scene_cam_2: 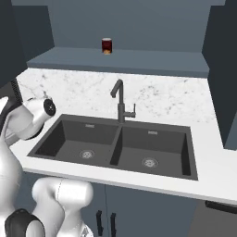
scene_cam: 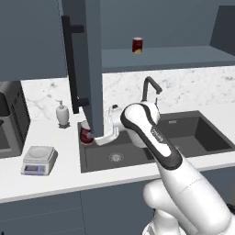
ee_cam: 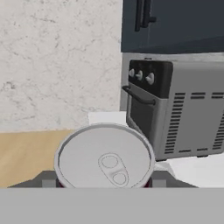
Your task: Pick the canned food and place it on the digital scale for weighing, and close the cabinet.
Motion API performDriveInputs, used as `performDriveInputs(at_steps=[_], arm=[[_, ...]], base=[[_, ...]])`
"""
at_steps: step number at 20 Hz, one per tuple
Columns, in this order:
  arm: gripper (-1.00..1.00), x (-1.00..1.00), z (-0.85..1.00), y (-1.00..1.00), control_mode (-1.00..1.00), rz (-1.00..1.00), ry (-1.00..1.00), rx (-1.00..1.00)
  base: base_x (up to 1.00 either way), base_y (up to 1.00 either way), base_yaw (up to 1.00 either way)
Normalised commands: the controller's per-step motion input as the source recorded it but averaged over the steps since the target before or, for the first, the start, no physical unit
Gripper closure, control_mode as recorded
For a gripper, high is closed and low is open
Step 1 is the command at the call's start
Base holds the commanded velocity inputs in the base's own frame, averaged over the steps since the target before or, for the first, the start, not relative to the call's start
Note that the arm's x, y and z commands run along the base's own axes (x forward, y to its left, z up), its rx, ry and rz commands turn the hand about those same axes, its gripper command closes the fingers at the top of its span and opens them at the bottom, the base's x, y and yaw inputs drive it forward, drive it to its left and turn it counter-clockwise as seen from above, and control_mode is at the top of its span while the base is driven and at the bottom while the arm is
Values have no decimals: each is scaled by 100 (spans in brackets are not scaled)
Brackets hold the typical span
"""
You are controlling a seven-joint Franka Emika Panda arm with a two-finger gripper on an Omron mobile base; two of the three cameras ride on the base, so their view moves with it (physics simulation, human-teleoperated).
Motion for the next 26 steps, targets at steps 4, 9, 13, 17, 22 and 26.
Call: performDriveInputs(at_steps=[4,9,13,17,22,26], arm=[[100,19,-37,31,-100,13,0,-1],[100,20,-39,28,-100,13,0,0],[100,21,-34,34,-100,10,0,0],[100,25,-10,32,-100,0,0,0],[100,17,-12,18,-100,0,0,0],[100,16,-15,26,-100,0,0,0]], base=[[0,0,0],[0,0,0],[0,0,0],[0,0,0],[0,0,0],[0,0,0]])
